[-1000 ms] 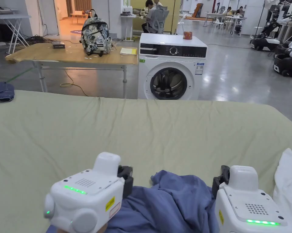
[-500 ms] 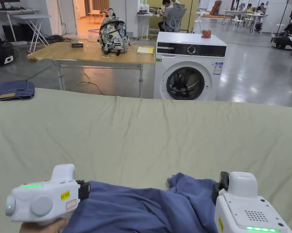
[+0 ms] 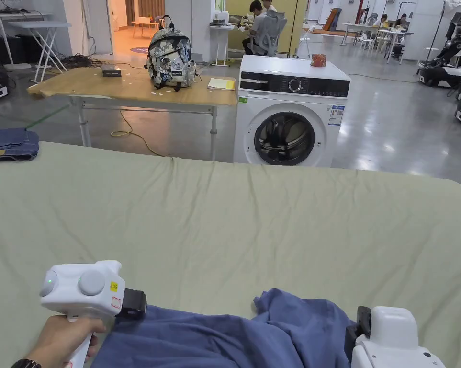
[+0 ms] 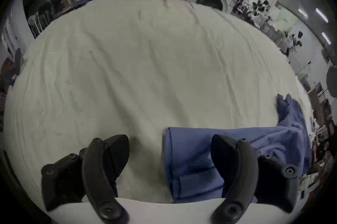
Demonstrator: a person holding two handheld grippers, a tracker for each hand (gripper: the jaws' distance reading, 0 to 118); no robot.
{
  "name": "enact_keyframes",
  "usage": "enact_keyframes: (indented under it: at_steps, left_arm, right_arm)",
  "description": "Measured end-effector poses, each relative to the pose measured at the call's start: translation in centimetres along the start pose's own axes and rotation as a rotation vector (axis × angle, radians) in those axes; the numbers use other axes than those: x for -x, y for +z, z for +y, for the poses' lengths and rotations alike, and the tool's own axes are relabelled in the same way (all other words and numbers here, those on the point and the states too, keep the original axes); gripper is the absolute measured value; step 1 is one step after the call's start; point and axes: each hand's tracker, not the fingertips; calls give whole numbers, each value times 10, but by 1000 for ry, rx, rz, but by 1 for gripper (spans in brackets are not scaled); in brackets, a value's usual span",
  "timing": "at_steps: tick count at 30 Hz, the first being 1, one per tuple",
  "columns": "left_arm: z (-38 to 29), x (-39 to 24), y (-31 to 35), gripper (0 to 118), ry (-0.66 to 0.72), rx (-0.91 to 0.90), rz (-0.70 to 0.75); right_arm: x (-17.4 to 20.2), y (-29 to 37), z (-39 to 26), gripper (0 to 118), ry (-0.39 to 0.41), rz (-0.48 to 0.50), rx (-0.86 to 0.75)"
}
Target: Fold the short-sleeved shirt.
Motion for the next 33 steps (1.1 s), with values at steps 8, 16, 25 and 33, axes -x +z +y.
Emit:
enact_keyframes:
  at_steps: [8, 16, 25, 33]
  left_arm:
    - [-12, -54, -1, 33, -211, -19, 127]
    - [-20, -31, 37, 1, -117, -98, -27]
    - [-68, -22, 115, 1, -91, -294, -135]
    - [-101, -23, 132, 1, -76, -318, -135]
  right_arm:
    - [-8, -6, -12, 0, -6, -27, 45]
    - [-18, -11, -14, 0, -58, -18, 73]
    - [-74, -73, 0, 0, -134, 63, 322]
    - [-111, -136, -15, 53, -266, 94, 539]
